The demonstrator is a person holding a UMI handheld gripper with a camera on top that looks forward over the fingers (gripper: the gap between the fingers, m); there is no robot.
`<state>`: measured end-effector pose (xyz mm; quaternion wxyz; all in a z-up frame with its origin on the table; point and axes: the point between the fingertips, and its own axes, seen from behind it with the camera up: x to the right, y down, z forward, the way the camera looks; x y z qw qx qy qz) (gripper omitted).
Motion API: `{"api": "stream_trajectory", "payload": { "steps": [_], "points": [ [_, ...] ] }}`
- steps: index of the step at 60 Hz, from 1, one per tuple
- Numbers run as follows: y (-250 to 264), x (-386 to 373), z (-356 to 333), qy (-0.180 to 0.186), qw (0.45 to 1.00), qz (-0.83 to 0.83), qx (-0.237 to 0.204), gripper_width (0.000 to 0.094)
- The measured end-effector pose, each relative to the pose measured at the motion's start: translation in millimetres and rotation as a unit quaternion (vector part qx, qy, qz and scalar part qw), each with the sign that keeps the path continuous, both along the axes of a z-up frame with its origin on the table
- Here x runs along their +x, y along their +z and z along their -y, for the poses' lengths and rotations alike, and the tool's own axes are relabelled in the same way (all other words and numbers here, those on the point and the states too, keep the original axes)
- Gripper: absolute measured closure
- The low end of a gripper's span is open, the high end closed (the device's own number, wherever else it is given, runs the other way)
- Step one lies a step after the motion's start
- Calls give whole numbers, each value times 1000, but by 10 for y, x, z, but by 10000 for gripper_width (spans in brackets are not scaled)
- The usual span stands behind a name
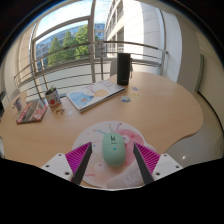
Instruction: Arrange mouse
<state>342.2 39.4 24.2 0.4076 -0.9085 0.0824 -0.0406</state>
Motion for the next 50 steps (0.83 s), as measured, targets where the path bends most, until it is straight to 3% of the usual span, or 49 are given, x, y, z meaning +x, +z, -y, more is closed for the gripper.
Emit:
{"api": "stream_trajectory", "payload": {
  "steps": [25, 50],
  "points": [
    [1254, -701, 1727, 7, 998, 51, 42, 87],
    [1444, -974, 2378, 6, 997, 52, 49, 89]
  ]
}}
